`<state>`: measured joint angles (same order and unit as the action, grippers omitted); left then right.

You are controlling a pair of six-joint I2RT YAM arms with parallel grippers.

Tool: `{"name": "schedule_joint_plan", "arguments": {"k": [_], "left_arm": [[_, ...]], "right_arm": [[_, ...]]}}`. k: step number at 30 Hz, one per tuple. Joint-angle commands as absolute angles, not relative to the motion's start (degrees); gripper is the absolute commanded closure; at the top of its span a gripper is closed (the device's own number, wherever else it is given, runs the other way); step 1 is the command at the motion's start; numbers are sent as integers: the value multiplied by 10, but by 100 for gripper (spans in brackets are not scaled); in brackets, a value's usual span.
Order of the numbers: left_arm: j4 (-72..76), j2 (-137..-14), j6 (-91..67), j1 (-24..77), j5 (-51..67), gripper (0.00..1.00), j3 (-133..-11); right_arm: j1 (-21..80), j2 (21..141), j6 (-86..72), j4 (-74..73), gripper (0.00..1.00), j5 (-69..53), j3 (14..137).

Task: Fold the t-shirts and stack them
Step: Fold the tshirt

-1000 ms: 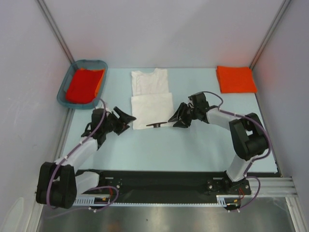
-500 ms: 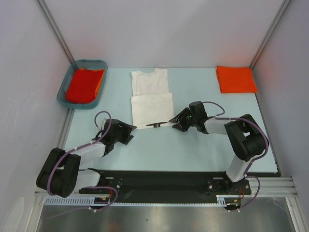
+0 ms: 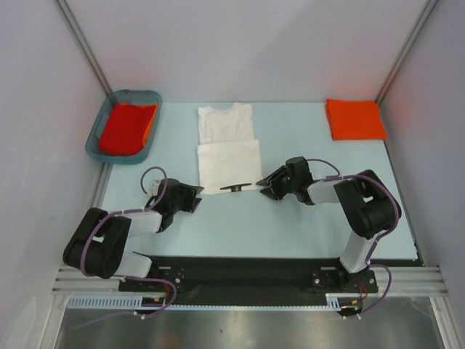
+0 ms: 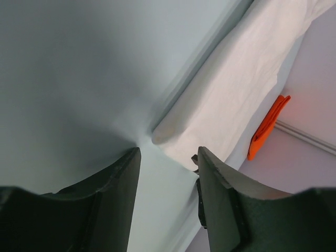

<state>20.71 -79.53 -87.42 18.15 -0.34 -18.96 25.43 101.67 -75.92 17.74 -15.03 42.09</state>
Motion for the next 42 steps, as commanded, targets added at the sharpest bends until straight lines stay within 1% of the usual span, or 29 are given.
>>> {"name": "schedule_joint_plan", "arguments": {"k": [1, 9, 13, 19, 20, 21, 25, 29, 36, 42], "left_arm": [[199, -807, -873, 169, -30, 47, -176], [222, -845, -860, 156, -9, 53, -185], [229, -855, -862, 156, -5, 58, -192], [218, -853, -852, 156, 9, 59, -193], [214, -852, -850, 156, 12, 57, -193], [209, -849, -849, 156, 15, 54, -192], [189, -832, -844, 156, 13, 50, -185], [181, -834, -841, 156, 11, 54, -187], [178, -873, -826, 156, 37, 54, -207], [185, -877, -850, 156, 31, 61, -197]], "right_arm": [[243, 1026, -757, 166, 55, -119, 410], [243, 1035, -763, 168, 59, -118, 411], [245, 1038, -763, 165, 59, -118, 411], [244, 1041, -767, 165, 60, -117, 410], [245, 1041, -767, 166, 60, -117, 410], [245, 1040, -767, 165, 60, -117, 411], [244, 1041, -767, 162, 61, -116, 412], [247, 1042, -773, 166, 61, -118, 410], [247, 1042, -770, 161, 62, -119, 414], [245, 1045, -774, 163, 62, -120, 412]]}}
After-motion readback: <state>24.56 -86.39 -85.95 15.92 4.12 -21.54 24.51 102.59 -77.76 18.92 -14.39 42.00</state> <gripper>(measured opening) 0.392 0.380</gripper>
